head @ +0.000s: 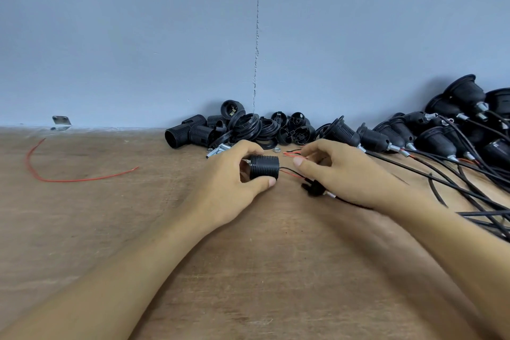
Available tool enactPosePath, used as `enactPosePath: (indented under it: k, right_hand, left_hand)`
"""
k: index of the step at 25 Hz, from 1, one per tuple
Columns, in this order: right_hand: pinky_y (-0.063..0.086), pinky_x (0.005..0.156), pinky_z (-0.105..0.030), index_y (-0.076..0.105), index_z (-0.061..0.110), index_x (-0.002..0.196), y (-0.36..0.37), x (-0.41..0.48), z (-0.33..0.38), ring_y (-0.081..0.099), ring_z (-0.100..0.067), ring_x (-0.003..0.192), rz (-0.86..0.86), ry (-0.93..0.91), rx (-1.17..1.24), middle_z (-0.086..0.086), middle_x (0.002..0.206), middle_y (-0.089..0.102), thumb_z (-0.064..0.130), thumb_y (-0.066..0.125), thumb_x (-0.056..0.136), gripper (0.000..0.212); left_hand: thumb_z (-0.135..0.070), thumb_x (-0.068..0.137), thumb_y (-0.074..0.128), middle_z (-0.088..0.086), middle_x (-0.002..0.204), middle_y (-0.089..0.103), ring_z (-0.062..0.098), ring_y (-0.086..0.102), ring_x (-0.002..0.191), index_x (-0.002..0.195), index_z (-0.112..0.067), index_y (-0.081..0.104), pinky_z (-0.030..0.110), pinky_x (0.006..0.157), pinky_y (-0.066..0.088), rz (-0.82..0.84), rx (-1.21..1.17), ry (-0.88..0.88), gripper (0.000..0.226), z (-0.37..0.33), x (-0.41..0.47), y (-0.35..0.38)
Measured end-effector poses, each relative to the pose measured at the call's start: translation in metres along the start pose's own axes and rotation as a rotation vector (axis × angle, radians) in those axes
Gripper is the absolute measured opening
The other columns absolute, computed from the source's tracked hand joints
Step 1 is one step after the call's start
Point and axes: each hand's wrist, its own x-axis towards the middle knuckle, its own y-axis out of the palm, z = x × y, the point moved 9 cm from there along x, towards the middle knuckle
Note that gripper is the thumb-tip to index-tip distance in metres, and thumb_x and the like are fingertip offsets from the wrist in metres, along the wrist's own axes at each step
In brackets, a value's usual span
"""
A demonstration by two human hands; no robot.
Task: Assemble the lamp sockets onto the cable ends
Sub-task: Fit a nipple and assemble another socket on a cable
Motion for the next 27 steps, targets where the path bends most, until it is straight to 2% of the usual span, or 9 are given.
enactPosePath:
  k: [4, 5, 8, 10, 12, 14, 18, 22, 27]
  right_hand:
    - [0.045, 0.103, -0.031, 0.056, 0.035, 0.121, -0.007, -0.008, -0.012, 0.058, -0.002, 0.108, 0.337, 0.138, -0.218, 0.020, 0.113, 0.060, 0.081, 0.071, 0.058, 0.080]
    - [0.046, 0.103, -0.032, 0.058, 0.033, 0.121, -0.008, -0.010, -0.012, 0.059, -0.002, 0.107, 0.366, 0.127, -0.238, 0.019, 0.112, 0.062, 0.077, 0.075, 0.057, 0.079]
    - [0.050, 0.097, -0.034, 0.065, 0.027, 0.112, -0.007, -0.006, -0.006, 0.065, -0.007, 0.094, 0.290, 0.067, -0.175, 0.011, 0.097, 0.068, 0.047, 0.085, 0.071, 0.051]
    - [0.052, 0.089, -0.032, 0.065, 0.023, 0.108, -0.004, -0.003, -0.003, 0.065, -0.010, 0.085, 0.252, 0.049, -0.038, 0.008, 0.087, 0.069, 0.037, 0.084, 0.076, 0.040]
    - [0.050, 0.079, -0.029, 0.068, 0.020, 0.106, 0.004, -0.005, 0.001, 0.063, -0.012, 0.079, 0.314, 0.035, 0.111, 0.003, 0.082, 0.070, 0.034, 0.078, 0.084, 0.028]
    - [0.049, 0.074, -0.023, 0.073, 0.018, 0.102, 0.010, -0.010, 0.006, 0.063, -0.011, 0.078, 0.397, 0.005, 0.196, -0.002, 0.088, 0.075, 0.032, 0.067, 0.094, 0.018]
    - [0.045, 0.068, -0.010, 0.074, 0.012, 0.104, 0.018, -0.015, 0.012, 0.062, -0.010, 0.077, 0.463, -0.033, 0.298, -0.006, 0.103, 0.075, 0.028, 0.050, 0.103, 0.029]
    - [0.042, 0.062, -0.008, 0.073, 0.014, 0.100, 0.020, -0.015, 0.015, 0.058, -0.011, 0.071, 0.445, -0.060, 0.398, -0.007, 0.098, 0.075, 0.025, 0.046, 0.104, 0.029]
    - [0.045, 0.079, -0.014, 0.076, 0.025, 0.094, 0.023, -0.015, 0.018, 0.057, -0.016, 0.077, 0.427, -0.114, 0.437, -0.009, 0.099, 0.073, 0.027, 0.046, 0.105, 0.032]
  left_hand:
    - [-0.031, 0.081, 0.084, -0.018, 0.099, 0.074, 0.010, 0.069, 0.092, 0.110, -0.037, 0.069, 0.043, 0.092, 0.055, 0.032, -0.104, -0.055, 0.033, 0.002, 0.002, 0.002]
    - [-0.032, 0.081, 0.083, -0.019, 0.099, 0.074, 0.012, 0.069, 0.093, 0.110, -0.036, 0.071, 0.044, 0.093, 0.054, 0.033, -0.134, -0.069, 0.031, 0.003, 0.002, 0.001]
    - [-0.041, 0.083, 0.077, -0.015, 0.100, 0.076, 0.010, 0.070, 0.093, 0.110, -0.034, 0.074, 0.040, 0.092, 0.055, 0.013, -0.191, -0.124, 0.029, 0.006, 0.003, -0.001]
    - [-0.036, 0.089, 0.076, -0.009, 0.095, 0.077, 0.008, 0.070, 0.080, 0.108, -0.032, 0.075, 0.032, 0.078, 0.055, 0.004, -0.257, -0.168, 0.020, 0.009, 0.003, -0.002]
    - [-0.028, 0.093, 0.074, -0.003, 0.092, 0.078, 0.009, 0.068, 0.069, 0.107, -0.028, 0.076, 0.024, 0.064, 0.051, 0.006, -0.375, -0.229, 0.015, 0.011, 0.002, 0.001]
    - [-0.021, 0.093, 0.073, 0.003, 0.094, 0.078, 0.014, 0.067, 0.070, 0.109, -0.022, 0.076, 0.022, 0.059, 0.049, 0.017, -0.512, -0.291, 0.017, 0.011, 0.001, 0.005]
    - [-0.013, 0.092, 0.072, 0.006, 0.095, 0.077, 0.019, 0.065, 0.073, 0.114, -0.020, 0.076, 0.023, 0.060, 0.051, 0.066, -0.692, -0.321, 0.023, 0.006, 0.000, 0.014]
    - [-0.010, 0.093, 0.069, 0.012, 0.098, 0.076, 0.020, 0.069, 0.081, 0.118, -0.022, 0.075, 0.025, 0.070, 0.057, 0.113, -0.776, -0.315, 0.028, -0.002, -0.003, 0.020]
    - [-0.008, 0.097, 0.063, 0.023, 0.111, 0.073, 0.024, 0.073, 0.086, 0.124, -0.013, 0.069, 0.026, 0.072, 0.059, 0.129, -0.792, -0.365, 0.028, -0.003, -0.007, 0.023]
